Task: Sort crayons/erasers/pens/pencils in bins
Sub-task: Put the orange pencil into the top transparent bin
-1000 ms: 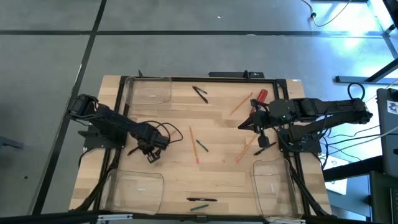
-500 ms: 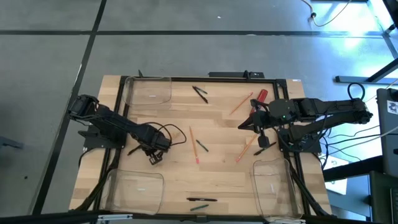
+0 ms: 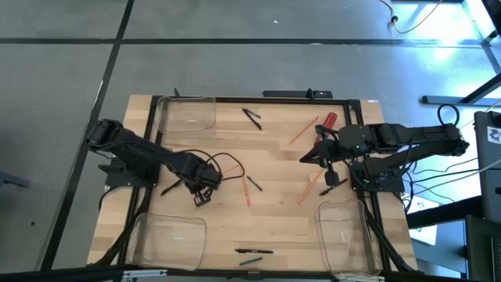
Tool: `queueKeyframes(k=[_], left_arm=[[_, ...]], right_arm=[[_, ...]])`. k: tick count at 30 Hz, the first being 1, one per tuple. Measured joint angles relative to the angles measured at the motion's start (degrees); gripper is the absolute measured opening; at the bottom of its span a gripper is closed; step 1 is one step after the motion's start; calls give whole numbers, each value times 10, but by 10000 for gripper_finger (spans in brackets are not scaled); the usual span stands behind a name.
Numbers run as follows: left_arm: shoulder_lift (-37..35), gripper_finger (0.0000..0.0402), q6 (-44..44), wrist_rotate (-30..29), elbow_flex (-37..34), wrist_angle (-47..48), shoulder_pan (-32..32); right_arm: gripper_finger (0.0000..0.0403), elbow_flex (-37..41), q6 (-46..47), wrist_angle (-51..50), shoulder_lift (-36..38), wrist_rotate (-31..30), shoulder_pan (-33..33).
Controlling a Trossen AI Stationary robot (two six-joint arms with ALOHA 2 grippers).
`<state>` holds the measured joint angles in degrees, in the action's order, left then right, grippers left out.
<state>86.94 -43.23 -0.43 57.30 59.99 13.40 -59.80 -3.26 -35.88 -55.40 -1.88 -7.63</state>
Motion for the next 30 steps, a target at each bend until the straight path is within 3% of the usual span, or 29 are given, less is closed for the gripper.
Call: queueKeyframes(k=[8, 17, 30], left_arm=[[0, 9, 36, -15, 87, 71, -28], [-1, 9, 82, -47, 132, 130, -74], [-55, 9, 210, -80, 177, 218, -250]], right_arm=[[13, 0, 0, 0, 0, 0, 0], [13, 0, 0, 0, 0, 0, 0], [13, 0, -2, 1, 0, 0, 0]])
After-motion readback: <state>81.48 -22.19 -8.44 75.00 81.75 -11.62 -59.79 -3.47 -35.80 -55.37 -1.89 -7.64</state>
